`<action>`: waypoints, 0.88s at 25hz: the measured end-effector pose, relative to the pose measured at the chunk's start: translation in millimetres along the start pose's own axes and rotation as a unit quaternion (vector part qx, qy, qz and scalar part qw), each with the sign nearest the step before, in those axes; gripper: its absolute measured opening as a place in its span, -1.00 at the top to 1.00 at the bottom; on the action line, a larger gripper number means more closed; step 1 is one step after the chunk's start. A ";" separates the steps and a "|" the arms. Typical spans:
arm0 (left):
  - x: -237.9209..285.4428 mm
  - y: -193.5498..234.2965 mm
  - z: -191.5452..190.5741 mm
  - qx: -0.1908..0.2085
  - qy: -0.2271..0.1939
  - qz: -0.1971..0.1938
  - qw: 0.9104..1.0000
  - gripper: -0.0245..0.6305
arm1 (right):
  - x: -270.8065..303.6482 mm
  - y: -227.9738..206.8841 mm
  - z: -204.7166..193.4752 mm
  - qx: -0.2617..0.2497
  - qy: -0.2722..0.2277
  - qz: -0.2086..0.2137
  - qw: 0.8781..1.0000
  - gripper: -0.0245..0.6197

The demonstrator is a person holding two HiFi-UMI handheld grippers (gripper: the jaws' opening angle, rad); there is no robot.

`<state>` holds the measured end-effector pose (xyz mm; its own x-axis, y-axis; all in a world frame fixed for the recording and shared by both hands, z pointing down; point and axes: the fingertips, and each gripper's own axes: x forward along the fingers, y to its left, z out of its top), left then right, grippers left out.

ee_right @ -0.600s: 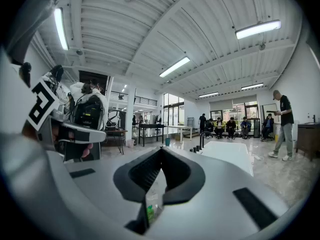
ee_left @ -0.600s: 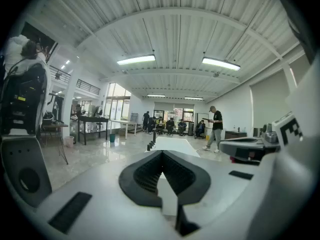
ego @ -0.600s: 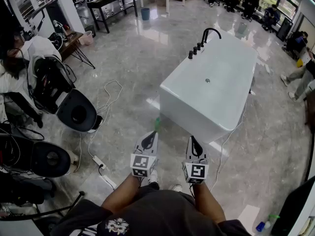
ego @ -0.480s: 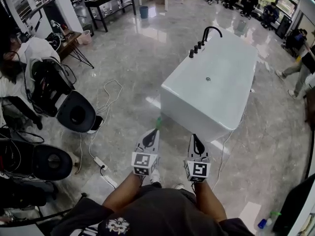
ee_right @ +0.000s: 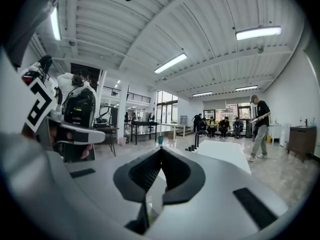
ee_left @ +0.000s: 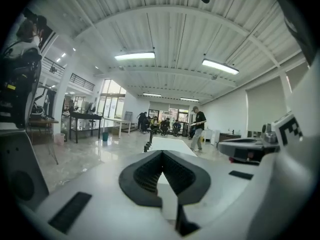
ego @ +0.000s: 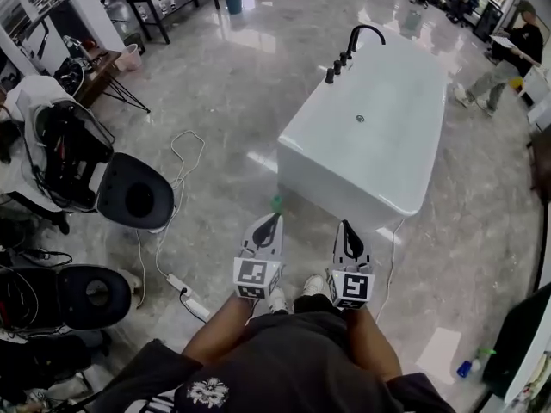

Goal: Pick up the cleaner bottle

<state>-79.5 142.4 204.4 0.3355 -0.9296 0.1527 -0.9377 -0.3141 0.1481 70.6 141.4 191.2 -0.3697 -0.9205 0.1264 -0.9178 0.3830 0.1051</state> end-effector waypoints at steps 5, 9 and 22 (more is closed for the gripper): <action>59.0 -5.3 -13.3 0.012 0.025 -0.004 1.000 0.91 | 40.5 -34.2 -18.3 0.005 0.013 0.005 1.000 0.87; 110.8 1.9 -16.0 0.008 0.035 0.006 0.999 0.91 | 90.0 -64.0 -28.1 0.016 0.024 0.012 1.000 0.87; 188.3 52.3 -67.9 0.024 0.040 0.006 0.999 0.91 | 180.8 -58.9 -78.5 0.023 0.025 0.022 0.999 0.87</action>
<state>-59.3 -36.0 307.2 0.3278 -0.9160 0.2315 -0.9446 -0.3129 0.0994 69.3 -41.5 285.3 -0.4027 -0.8976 0.1790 -0.9071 0.4176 0.0530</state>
